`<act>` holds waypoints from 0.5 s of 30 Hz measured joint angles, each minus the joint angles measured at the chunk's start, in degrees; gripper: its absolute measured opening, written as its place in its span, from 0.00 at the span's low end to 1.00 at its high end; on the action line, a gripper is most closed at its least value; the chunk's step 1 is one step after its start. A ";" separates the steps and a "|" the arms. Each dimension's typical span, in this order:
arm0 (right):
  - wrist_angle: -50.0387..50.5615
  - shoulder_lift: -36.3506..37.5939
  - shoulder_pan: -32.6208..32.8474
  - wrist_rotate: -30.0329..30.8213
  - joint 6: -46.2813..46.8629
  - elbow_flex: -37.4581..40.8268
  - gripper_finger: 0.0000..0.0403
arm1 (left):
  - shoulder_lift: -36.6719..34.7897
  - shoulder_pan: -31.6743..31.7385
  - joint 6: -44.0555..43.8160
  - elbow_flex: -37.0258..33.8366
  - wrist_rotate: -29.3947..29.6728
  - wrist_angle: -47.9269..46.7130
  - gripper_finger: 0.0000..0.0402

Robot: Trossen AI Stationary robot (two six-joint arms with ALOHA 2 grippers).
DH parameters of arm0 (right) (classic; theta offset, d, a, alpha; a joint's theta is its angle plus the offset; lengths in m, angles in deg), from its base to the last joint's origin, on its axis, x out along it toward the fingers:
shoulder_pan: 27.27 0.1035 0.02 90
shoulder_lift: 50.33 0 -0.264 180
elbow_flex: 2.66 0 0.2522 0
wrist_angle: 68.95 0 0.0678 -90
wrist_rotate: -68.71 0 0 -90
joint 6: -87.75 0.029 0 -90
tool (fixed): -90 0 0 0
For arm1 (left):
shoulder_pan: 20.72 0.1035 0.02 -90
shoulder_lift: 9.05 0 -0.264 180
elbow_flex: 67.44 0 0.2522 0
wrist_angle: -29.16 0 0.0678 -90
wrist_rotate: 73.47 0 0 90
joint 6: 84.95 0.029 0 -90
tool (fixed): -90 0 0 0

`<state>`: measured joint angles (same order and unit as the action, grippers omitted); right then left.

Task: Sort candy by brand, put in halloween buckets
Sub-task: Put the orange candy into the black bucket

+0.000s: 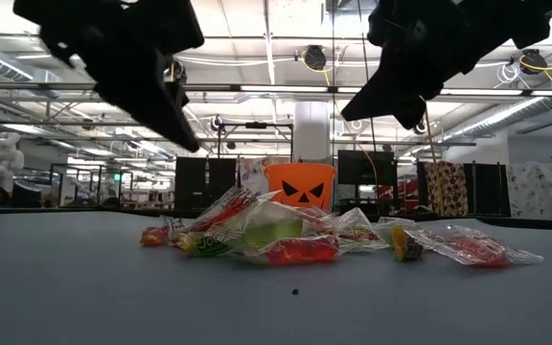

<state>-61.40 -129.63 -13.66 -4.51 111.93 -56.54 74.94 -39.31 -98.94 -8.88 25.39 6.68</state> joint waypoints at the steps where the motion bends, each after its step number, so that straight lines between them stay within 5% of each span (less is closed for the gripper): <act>1: 0.00 0.00 0.00 0.08 -0.44 0.00 0.00 | 0.15 -0.14 1.50 -0.01 -1.77 0.02 0.34; 5: -0.02 0.00 0.00 0.11 -1.95 0.00 0.00 | 0.15 -0.97 8.86 0.02 -7.50 0.30 0.34; 15: -2.76 0.00 0.00 0.11 -6.90 0.00 0.00 | 0.15 -1.75 26.67 0.02 -7.24 -3.15 0.34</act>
<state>-64.16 -129.63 -13.66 -4.40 105.02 -56.54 75.09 -41.06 -72.27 -8.86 18.15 3.52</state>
